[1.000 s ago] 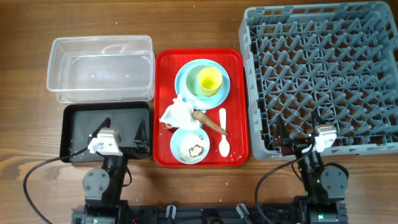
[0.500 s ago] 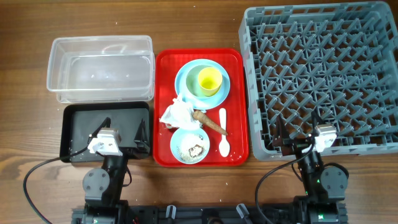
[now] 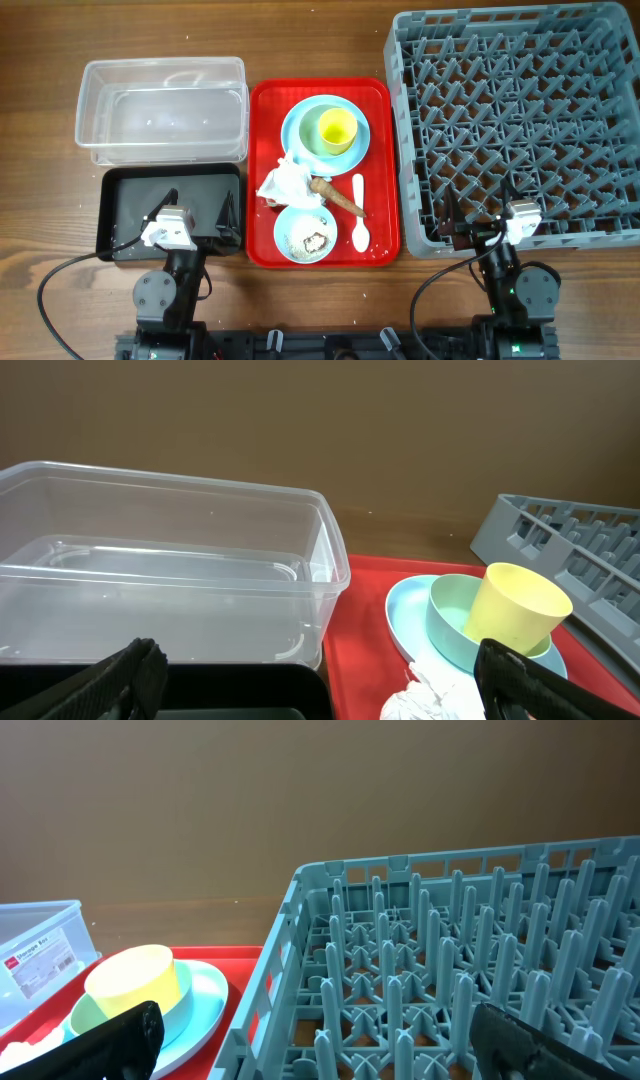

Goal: Sort waste into correct bins and load items into the dishwasher rack

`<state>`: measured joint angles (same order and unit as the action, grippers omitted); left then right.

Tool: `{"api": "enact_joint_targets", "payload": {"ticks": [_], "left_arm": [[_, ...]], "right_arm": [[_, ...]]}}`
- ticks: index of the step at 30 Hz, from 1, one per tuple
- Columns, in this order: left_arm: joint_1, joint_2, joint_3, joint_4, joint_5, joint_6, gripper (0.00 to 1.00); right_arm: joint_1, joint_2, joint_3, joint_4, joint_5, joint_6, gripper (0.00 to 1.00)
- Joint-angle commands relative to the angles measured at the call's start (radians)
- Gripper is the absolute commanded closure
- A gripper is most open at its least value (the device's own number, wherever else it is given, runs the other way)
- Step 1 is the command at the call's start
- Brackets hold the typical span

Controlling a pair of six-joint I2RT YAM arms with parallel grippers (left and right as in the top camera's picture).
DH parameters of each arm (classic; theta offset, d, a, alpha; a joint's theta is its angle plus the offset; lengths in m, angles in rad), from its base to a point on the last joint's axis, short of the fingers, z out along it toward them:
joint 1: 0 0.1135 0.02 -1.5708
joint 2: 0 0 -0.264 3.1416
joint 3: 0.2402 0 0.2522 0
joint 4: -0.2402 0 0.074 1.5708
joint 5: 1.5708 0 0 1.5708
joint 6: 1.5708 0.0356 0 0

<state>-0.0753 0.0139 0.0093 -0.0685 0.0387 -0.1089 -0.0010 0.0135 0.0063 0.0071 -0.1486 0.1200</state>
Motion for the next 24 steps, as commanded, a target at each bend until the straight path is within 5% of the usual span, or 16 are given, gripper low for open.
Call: {"api": "enact_joint_targets", "payload": {"ticks": [1, 7, 11, 13, 18, 24], "left_arm": [[0.005, -0.011, -0.004, -0.007, -0.006, 0.019, 0.00], [0.005, -0.011, -0.003, 0.037, -0.006, -0.068, 0.00], [0.005, -0.011, 0.059, 0.036, -0.005, -0.332, 0.00], [0.005, -0.008, 0.134, -0.034, -0.002, -0.422, 0.00], [0.005, 0.090, 0.386, -0.260, 0.017, -0.430, 0.00], [0.005, 0.468, 0.826, -0.586, 0.244, -0.423, 0.00]], "right_arm": [[-0.003, -0.010, -0.001, 0.003, 0.003, 0.013, 0.00], [-0.003, -0.010, -0.001, 0.003, 0.003, 0.013, 0.00], [-0.003, -0.010, -0.001, 0.003, 0.003, 0.013, 0.00], [-0.003, -0.010, -0.001, 0.003, 0.003, 0.013, 0.00], [-0.003, -0.010, -0.001, 0.003, 0.003, 0.013, 0.00], [-0.003, -0.010, -0.001, 0.003, 0.003, 0.013, 0.00]]}}
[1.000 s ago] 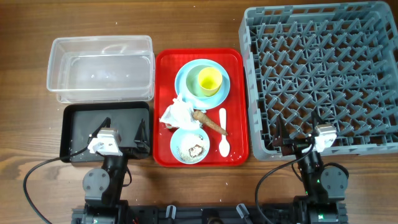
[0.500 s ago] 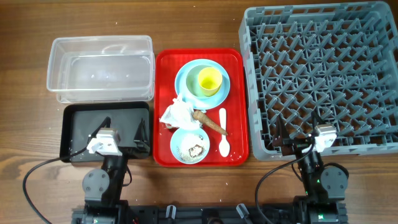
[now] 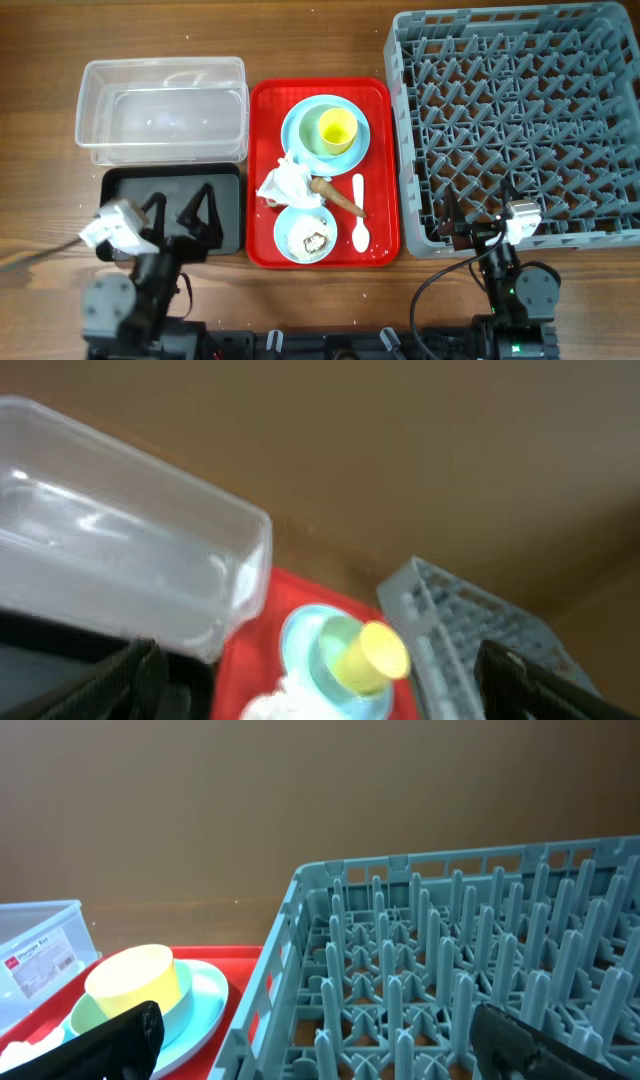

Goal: Sort waste into correct bins and load items into the dishwasher rack
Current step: 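Reach the left gripper to the white tissue on the red tray and grasp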

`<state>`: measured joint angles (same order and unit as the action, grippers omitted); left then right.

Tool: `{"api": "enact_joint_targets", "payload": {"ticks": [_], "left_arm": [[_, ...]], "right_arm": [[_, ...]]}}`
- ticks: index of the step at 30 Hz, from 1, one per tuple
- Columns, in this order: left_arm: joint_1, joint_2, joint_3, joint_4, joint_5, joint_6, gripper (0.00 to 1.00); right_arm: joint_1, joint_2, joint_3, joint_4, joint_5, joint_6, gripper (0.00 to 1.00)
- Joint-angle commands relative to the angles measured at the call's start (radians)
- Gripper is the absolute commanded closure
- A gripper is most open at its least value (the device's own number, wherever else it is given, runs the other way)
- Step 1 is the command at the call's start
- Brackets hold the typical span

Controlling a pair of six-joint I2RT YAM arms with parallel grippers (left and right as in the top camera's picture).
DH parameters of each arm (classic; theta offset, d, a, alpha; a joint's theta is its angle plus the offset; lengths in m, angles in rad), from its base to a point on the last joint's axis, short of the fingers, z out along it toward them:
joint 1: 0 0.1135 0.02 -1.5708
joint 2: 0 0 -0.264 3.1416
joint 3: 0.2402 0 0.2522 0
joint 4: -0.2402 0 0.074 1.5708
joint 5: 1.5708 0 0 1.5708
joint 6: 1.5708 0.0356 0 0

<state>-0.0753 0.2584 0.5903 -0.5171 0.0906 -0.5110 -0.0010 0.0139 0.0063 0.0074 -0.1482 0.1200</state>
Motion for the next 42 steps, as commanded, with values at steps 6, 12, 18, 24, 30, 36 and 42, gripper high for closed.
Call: {"api": "enact_joint_targets", "payload": {"ticks": [6, 12, 18, 24, 30, 36, 42], "left_arm": [[0.005, 0.542, 0.533, -0.259, 0.454, -0.021, 0.00], [0.005, 0.715, 0.543, -0.309, 0.582, -0.021, 0.12], [-0.003, 0.892, 0.542, -0.493, 0.530, -0.021, 0.94], [-0.151, 0.987, 0.541, -0.507, 0.322, -0.022, 0.89], [-0.344, 1.082, 0.541, -0.405, 0.035, -0.022, 0.74], [-0.398, 1.210, 0.541, -0.335, -0.045, -0.059, 0.57], [-0.398, 1.337, 0.541, -0.266, -0.100, -0.078, 0.49]], "right_arm": [[-0.003, -0.010, -0.001, 0.003, 0.003, 0.013, 0.00], [-0.003, -0.010, -0.001, 0.003, 0.003, 0.013, 0.00], [-0.003, -0.010, -0.001, 0.003, 0.003, 0.013, 0.00], [-0.003, -0.010, -0.001, 0.003, 0.003, 0.013, 0.00], [-0.003, -0.010, -0.001, 0.003, 0.003, 0.013, 0.00], [-0.003, -0.010, -0.001, 0.003, 0.003, 0.013, 0.00], [-0.003, -0.010, -0.001, 0.003, 0.003, 0.013, 0.00]]}}
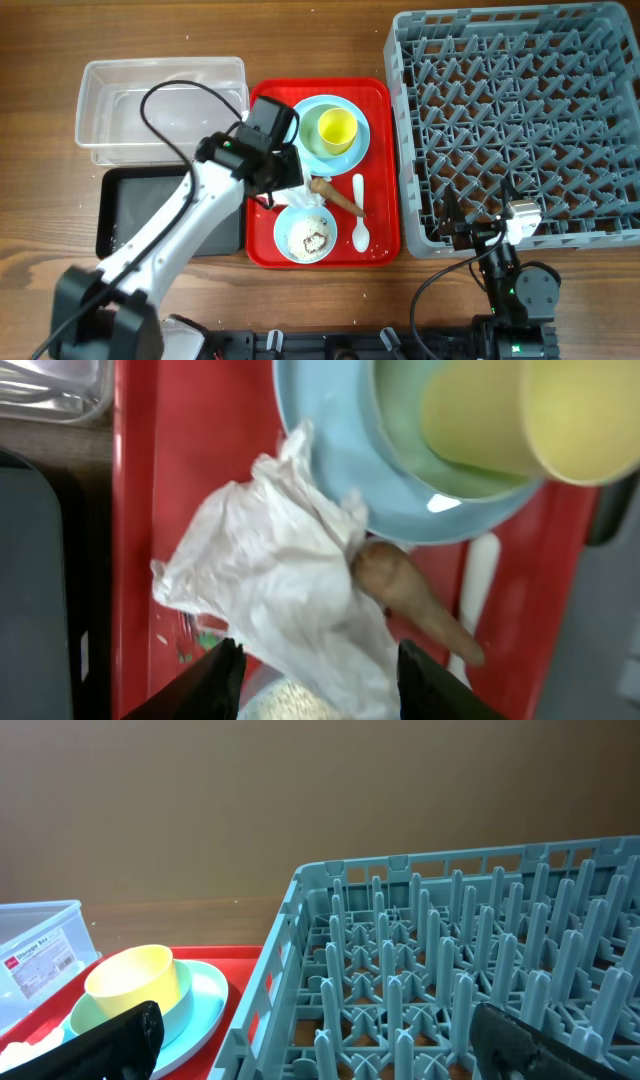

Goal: Sort waste into correct bins and load items into the dishwasher rack
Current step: 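Reach the left gripper to the white tissue on the red tray and grasp, then carry the tissue with the left gripper into the clear plastic bin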

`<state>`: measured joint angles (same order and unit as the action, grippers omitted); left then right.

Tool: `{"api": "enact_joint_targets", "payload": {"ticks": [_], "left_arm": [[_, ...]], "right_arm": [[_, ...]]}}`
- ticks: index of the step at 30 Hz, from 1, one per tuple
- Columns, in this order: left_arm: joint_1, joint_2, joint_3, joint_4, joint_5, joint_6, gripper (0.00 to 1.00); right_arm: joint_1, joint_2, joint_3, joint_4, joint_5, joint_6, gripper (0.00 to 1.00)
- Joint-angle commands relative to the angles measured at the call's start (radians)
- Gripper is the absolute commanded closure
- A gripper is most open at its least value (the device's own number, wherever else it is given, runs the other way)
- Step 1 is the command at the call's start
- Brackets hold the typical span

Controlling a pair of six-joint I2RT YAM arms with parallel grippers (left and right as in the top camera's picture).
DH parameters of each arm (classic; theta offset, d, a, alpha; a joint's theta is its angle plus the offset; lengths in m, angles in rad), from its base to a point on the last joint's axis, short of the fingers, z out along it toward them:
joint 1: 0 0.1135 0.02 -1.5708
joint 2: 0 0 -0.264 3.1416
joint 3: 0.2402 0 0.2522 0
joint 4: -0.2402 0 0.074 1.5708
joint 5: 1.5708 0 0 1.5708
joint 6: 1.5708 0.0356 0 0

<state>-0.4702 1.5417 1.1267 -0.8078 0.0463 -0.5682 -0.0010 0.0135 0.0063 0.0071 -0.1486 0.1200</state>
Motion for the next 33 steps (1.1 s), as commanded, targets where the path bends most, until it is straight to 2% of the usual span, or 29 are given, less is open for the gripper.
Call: {"api": "enact_joint_targets", "payload": {"ticks": [1, 5, 9, 14, 26, 27, 29, 33], "left_arm": [[-0.003, 0.069, 0.005, 0.028, -0.056, -0.020, 0.49], [-0.003, 0.107, 0.005, 0.032, -0.056, -0.020, 0.47], [-0.003, 0.134, 0.005, 0.034, -0.056, -0.020, 0.40], [-0.003, 0.159, 0.005, 0.037, -0.060, -0.020, 0.39], [-0.034, 0.194, 0.005, 0.053, -0.059, -0.020, 0.42], [-0.039, 0.203, 0.005, 0.056, -0.059, -0.020, 0.43], [-0.043, 0.216, 0.005, 0.057, -0.061, -0.011, 0.53], [-0.032, 0.210, 0.006, 0.056, -0.067, 0.011, 0.94]], "right_arm": [[-0.003, -0.010, -0.001, 0.003, 0.003, 0.013, 0.00], [-0.003, -0.010, -0.001, 0.003, 0.003, 0.012, 0.01], [-0.003, -0.010, -0.001, 0.003, 0.003, 0.013, 0.00], [-0.003, -0.010, -0.001, 0.003, 0.003, 0.013, 0.00], [-0.003, -0.010, -0.001, 0.003, 0.003, 0.013, 0.00], [-0.003, -0.010, -0.001, 0.003, 0.003, 0.013, 0.00], [-0.003, -0.010, -0.001, 0.003, 0.003, 0.013, 0.00], [-0.003, -0.010, -0.001, 0.003, 0.003, 0.013, 0.01]]}}
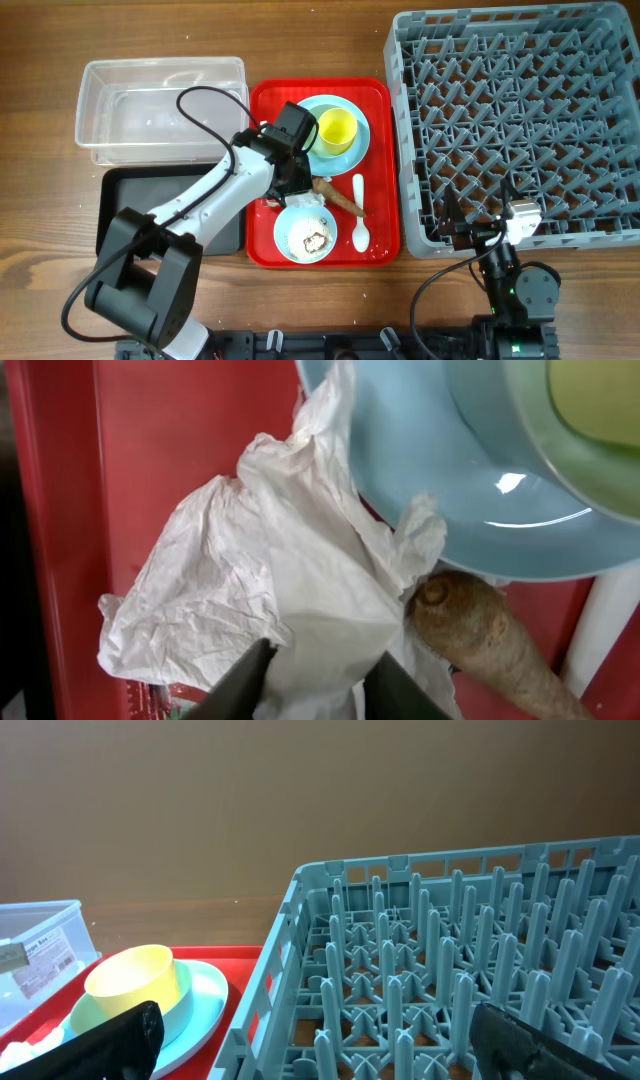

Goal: Sort waste into correct bins and load items into the dishwasher rack
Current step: 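Carry the tissue with the left gripper into the clear plastic bin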

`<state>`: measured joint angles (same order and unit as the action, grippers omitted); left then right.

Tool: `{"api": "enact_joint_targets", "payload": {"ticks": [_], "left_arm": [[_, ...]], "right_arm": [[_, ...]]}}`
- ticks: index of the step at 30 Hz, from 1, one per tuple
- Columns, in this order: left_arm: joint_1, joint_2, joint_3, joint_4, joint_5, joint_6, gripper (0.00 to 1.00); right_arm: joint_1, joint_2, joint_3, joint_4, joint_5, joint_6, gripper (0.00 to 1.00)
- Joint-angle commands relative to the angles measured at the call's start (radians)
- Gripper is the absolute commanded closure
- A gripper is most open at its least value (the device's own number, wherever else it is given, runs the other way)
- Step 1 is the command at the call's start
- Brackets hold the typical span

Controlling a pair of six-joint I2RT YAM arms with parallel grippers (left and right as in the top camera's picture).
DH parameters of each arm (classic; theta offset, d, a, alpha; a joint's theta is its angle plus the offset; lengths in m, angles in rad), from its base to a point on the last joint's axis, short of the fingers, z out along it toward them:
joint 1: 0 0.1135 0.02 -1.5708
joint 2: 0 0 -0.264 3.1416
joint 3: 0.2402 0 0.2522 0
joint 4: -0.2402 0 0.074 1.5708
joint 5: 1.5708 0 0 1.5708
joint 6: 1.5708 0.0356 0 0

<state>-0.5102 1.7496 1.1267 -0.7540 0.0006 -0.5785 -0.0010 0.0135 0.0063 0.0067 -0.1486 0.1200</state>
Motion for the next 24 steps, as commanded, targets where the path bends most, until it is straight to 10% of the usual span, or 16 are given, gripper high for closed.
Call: {"api": "enact_joint_targets", "payload": {"ticks": [1, 24], "left_arm": [[0.011, -0.004, 0.007, 0.003, -0.021, 0.021, 0.96], [0.363, -0.392, 0.008, 0.119, -0.021, 0.024, 0.96]], "right_arm": [[-0.003, -0.010, -0.001, 0.003, 0.003, 0.013, 0.00], [-0.003, -0.010, -0.001, 0.003, 0.003, 0.013, 0.00]]}}
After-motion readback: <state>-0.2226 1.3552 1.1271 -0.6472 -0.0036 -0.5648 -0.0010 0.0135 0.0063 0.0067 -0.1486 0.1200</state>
